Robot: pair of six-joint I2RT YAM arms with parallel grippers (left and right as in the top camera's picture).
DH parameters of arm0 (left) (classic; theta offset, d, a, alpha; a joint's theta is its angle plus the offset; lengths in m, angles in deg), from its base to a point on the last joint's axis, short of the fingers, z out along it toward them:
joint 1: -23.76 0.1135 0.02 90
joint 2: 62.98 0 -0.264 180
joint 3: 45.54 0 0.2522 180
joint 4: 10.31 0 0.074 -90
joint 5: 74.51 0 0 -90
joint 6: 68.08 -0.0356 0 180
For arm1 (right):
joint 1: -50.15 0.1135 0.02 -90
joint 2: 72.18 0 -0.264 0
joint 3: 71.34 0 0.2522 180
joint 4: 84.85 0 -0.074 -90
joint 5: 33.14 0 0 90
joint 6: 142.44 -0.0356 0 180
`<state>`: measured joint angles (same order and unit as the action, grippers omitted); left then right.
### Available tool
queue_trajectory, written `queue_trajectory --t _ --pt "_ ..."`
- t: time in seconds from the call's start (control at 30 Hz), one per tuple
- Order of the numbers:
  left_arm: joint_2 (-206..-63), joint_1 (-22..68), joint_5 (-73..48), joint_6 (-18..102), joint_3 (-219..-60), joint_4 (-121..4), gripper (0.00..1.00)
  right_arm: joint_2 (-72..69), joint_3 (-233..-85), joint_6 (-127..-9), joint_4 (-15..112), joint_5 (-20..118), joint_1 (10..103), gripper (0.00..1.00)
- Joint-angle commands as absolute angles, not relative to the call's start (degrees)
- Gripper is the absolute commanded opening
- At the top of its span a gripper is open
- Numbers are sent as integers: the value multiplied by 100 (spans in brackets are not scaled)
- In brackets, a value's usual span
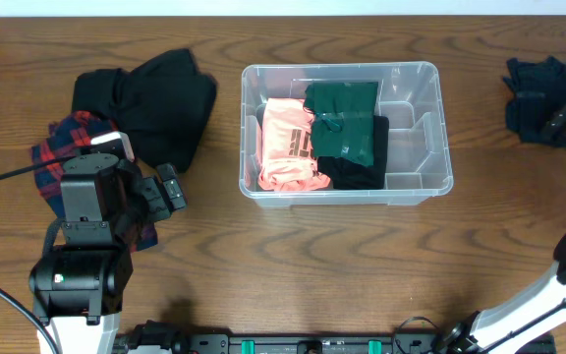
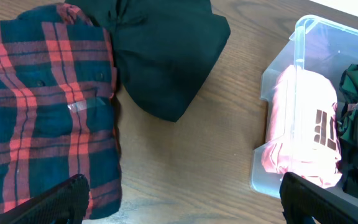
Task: Pack container
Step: 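Grasp the remaining dark navy garment with the right gripper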
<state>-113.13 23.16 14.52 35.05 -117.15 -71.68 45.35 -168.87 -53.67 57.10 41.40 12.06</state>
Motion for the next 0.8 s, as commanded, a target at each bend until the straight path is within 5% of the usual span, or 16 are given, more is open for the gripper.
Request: queue_trajectory --t 0.0,0.43,0.5,0.63,0.77 --pt "-11319 2307 1461 3492 -11819 -7177 98 4933 -17372 -4906 5837 3795 1193 99" --pt "-11319 2307 1461 3492 -11819 -7135 98 6137 -17466 -4919 6641 3340 1256 94" --pt "-11319 2307 1461 3492 -11819 -7135 98 6205 -17466 -4917 6641 3340 1311 82" --pt "-11319 2307 1461 3492 -11819 -7135 98 6192 -17468 -4919 6610 3108 1409 21" --pt "-11319 2307 1461 3492 -11819 -7135 98 5975 -17468 -4917 6228 3032 1475 3"
